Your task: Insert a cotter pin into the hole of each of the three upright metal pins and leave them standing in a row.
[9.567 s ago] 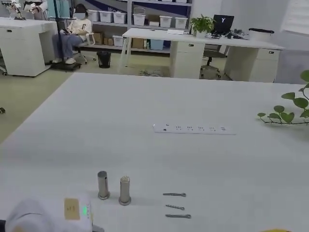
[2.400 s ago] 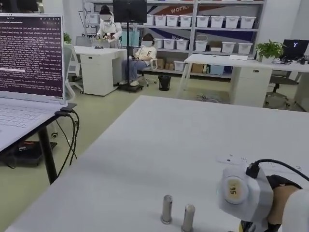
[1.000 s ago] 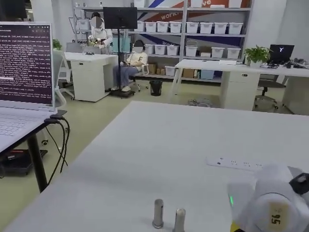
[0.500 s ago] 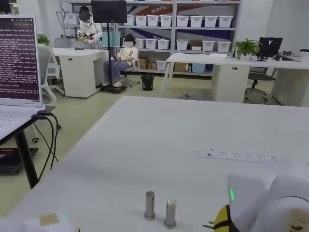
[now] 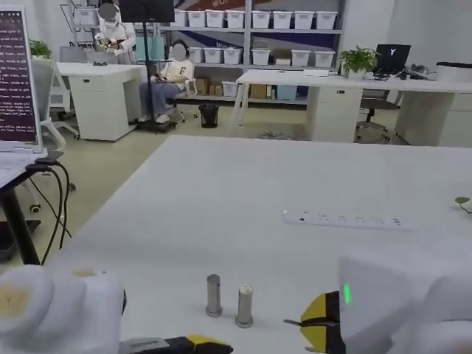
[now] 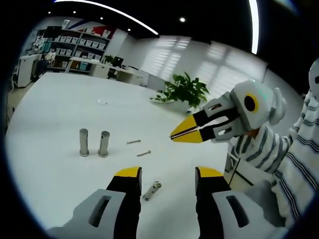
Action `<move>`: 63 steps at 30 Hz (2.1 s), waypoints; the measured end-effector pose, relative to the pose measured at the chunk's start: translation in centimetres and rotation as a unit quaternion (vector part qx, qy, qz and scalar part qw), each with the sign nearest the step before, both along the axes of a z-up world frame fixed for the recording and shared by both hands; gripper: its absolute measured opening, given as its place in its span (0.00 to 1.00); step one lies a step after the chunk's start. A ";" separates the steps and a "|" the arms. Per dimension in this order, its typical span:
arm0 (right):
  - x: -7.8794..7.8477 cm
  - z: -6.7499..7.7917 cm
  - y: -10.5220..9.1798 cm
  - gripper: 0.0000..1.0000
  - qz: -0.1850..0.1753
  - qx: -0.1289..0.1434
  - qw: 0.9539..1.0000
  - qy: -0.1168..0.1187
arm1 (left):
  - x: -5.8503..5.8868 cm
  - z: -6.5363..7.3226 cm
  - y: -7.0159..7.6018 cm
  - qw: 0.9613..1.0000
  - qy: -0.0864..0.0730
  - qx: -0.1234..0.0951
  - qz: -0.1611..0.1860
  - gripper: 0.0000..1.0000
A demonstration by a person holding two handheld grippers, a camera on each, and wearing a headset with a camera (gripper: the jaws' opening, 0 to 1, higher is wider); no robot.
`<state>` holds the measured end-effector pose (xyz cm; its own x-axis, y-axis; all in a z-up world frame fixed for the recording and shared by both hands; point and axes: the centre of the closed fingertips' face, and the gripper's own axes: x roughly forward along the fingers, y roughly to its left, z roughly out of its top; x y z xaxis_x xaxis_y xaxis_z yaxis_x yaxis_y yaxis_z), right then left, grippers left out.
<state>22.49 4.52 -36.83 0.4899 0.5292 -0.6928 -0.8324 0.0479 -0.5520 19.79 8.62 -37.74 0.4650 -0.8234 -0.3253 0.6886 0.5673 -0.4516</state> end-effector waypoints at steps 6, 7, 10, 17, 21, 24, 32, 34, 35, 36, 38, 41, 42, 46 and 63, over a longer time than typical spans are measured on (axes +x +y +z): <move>-0.5 0.6 0.6 0.00 0.002 0.014 1.000 -0.026 | 0.8 0.7 -0.5 1.000 0.003 -0.016 -0.005 0.30; -0.6 0.7 0.6 0.00 0.002 0.013 0.999 -0.031 | 0.9 0.9 -0.6 1.000 0.002 -0.018 -0.005 0.29; -0.9 1.1 0.8 0.00 0.003 0.013 0.999 -0.044 | 1.0 1.2 -1.0 1.000 -0.001 -0.022 -0.011 0.25; -2.0 1.4 1.2 0.00 0.011 0.006 0.998 -0.060 | 0.6 1.3 -1.7 0.999 0.000 -0.027 -0.030 0.19; -2.4 1.2 1.5 0.00 0.015 0.001 0.998 -0.066 | 0.4 1.5 -2.0 0.999 0.006 -0.036 -0.037 0.13; -2.5 1.2 1.6 0.00 0.016 -0.002 0.997 -0.070 | 0.3 1.7 -2.1 0.998 0.008 -0.040 -0.040 0.12; -2.8 1.1 1.7 0.00 0.018 -0.005 0.997 -0.079 | 0.3 2.2 -2.3 0.998 0.009 -0.052 -0.043 0.06; -2.9 1.1 1.6 0.00 0.017 -0.006 0.997 -0.081 | 0.2 2.2 -2.4 0.997 0.012 -0.057 -0.046 0.03; -2.9 1.1 1.6 0.00 0.016 -0.006 0.997 -0.081 | 0.2 2.2 -2.5 0.997 0.013 -0.058 -0.045 0.02; -2.9 1.0 1.5 0.00 0.016 -0.007 0.997 -0.079 | 0.2 2.2 -2.5 0.997 0.013 -0.059 -0.045 0.02; -2.9 0.8 1.4 0.00 0.013 -0.011 0.997 -0.081 | 0.1 2.3 -2.7 0.997 0.015 -0.063 -0.043 0.00; -3.0 0.8 1.4 0.00 0.011 -0.007 0.997 -0.082 | 0.2 2.1 -2.8 0.997 0.020 -0.065 -0.039 0.00; -3.0 0.8 1.3 0.00 0.011 -0.008 0.997 -0.082 | 0.2 2.1 -2.8 0.997 0.020 -0.065 -0.039 0.00; -3.0 1.0 1.2 0.00 0.005 -0.006 0.996 -0.086 | 0.2 2.2 -3.0 0.997 0.017 -0.069 -0.036 0.00; -3.0 1.0 0.9 0.00 0.006 -0.004 0.995 -0.098 | 0.2 2.1 -3.1 0.996 0.031 -0.079 -0.017 0.00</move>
<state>19.53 5.43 -35.85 0.6104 0.5304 -0.5883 -0.7088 0.0341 -0.7046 20.03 5.49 -35.59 0.4199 -0.8811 -0.2175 0.6742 0.4633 -0.5751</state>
